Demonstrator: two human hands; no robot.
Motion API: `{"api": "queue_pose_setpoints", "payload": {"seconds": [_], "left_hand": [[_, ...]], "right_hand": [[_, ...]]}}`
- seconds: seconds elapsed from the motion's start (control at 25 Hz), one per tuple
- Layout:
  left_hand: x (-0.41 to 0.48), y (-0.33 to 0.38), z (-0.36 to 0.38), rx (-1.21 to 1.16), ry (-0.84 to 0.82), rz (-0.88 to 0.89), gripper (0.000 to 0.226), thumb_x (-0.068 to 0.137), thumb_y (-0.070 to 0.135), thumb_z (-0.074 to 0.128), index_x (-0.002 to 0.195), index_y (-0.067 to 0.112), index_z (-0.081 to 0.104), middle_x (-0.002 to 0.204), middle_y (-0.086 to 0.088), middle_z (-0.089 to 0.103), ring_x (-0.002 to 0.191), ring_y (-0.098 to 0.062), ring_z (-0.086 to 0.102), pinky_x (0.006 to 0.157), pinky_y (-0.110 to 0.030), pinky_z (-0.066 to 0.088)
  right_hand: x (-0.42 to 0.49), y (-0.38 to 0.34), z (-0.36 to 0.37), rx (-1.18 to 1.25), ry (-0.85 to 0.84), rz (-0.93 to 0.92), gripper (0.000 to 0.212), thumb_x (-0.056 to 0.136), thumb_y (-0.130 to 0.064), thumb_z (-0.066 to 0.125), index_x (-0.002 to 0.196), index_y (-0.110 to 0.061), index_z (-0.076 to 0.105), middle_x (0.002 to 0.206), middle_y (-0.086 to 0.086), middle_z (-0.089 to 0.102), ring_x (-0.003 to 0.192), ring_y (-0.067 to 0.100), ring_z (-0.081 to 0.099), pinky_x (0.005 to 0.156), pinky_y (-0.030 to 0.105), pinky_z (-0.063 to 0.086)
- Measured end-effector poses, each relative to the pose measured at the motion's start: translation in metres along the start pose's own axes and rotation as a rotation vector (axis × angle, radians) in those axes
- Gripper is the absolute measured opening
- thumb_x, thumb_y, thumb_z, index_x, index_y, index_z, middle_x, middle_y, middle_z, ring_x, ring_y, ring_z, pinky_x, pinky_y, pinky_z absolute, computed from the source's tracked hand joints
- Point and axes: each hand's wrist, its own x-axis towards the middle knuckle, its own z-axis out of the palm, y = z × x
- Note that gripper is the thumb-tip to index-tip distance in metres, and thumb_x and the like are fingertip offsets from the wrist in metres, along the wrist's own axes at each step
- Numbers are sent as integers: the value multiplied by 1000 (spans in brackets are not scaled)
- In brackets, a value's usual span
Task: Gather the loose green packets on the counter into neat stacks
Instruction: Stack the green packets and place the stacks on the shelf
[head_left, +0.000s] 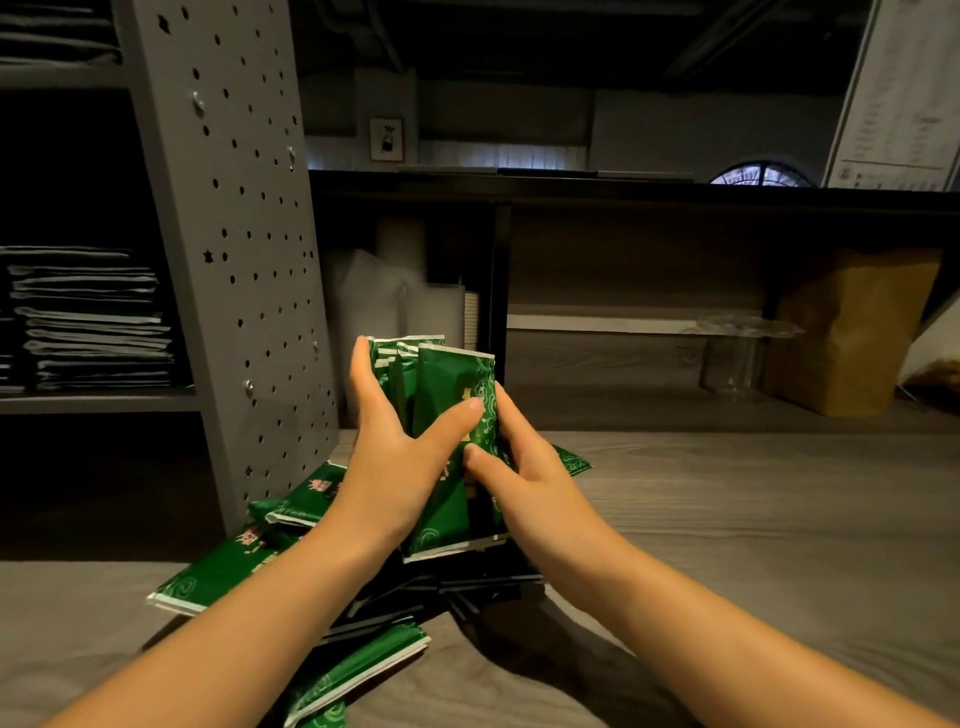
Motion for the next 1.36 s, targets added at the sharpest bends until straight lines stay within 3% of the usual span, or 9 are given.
{"api": "queue_pose_setpoints", "payload": {"seconds": [0.16, 0.36, 0.52, 0.68, 0.84, 1.04, 1.12, 1.24, 1.36], "left_hand": [[3, 0, -2, 51, 24, 17, 96, 83, 22, 67, 148, 35, -4, 139, 10, 37, 112, 1, 49, 78, -8, 44], [10, 4, -9, 81, 80, 38, 95, 84, 21, 66, 148, 33, -3, 143, 10, 31, 115, 0, 46, 83, -15, 42], [21, 12, -20, 92, 153, 94, 91, 87, 15, 64, 149, 28, -1, 134, 12, 29, 72, 31, 45, 57, 5, 37], [31, 8, -32, 60, 193, 126, 91, 86, 12, 64, 149, 26, 0, 140, 10, 32, 114, 2, 45, 85, -10, 39], [30, 5, -30, 61, 218, 127, 89, 86, 11, 64, 149, 24, 2, 137, 9, 32, 102, 11, 48, 72, -2, 37], [32, 2, -31, 55, 227, 97, 89, 86, 14, 64, 149, 25, 3, 137, 8, 33, 116, -7, 43, 76, -7, 35], [32, 0, -32, 43, 221, 67, 89, 86, 17, 65, 149, 26, 3, 140, 5, 35, 119, -11, 45, 81, -14, 39], [31, 0, -31, 47, 203, 15, 91, 85, 20, 66, 149, 26, 1, 137, 3, 39, 117, -15, 48, 85, -27, 40], [28, 2, -27, 46, 187, -29, 92, 86, 21, 65, 150, 26, -1, 126, 7, 39, 105, -12, 48, 72, -19, 39]], "right_hand": [[1, -6, -11, 128, -70, -9, 50, 94, 6, 42, 123, -34, 49, 111, -16, 67, 104, -1, 62, 81, 17, 51], [8, -7, -18, 37, -31, 29, 49, 97, -5, 43, 143, -21, 35, 127, -11, 55, 116, 2, 54, 91, 16, 47], [17, 8, -32, -358, 35, 123, 40, 100, -18, 41, 139, -17, 42, 137, 0, 51, 126, 10, 46, 99, 18, 34], [15, 27, -17, -486, -103, 275, 56, 96, -41, 44, 145, -16, 33, 143, 4, 45, 131, 18, 42, 107, 28, 33], [20, 34, -6, -706, -77, 345, 79, 86, -53, 57, 148, -19, 22, 142, 8, 46, 130, 29, 41, 107, 44, 36], [20, 23, -29, -523, -34, 414, 93, 75, -21, 78, 146, -21, 19, 127, 5, 54, 115, 24, 54, 101, 37, 43], [17, 14, -43, -430, 24, 426, 83, 77, -6, 73, 145, -15, 25, 116, -1, 54, 104, 17, 54, 93, 27, 44], [16, 8, -57, -246, 73, 379, 25, 82, 4, 60, 105, -6, 61, 95, 4, 69, 85, 18, 63, 75, 22, 54], [18, -2, -60, -97, 204, 274, 19, 90, -2, 49, 92, -13, 64, 97, 13, 69, 91, 24, 66, 79, 35, 52]]}}
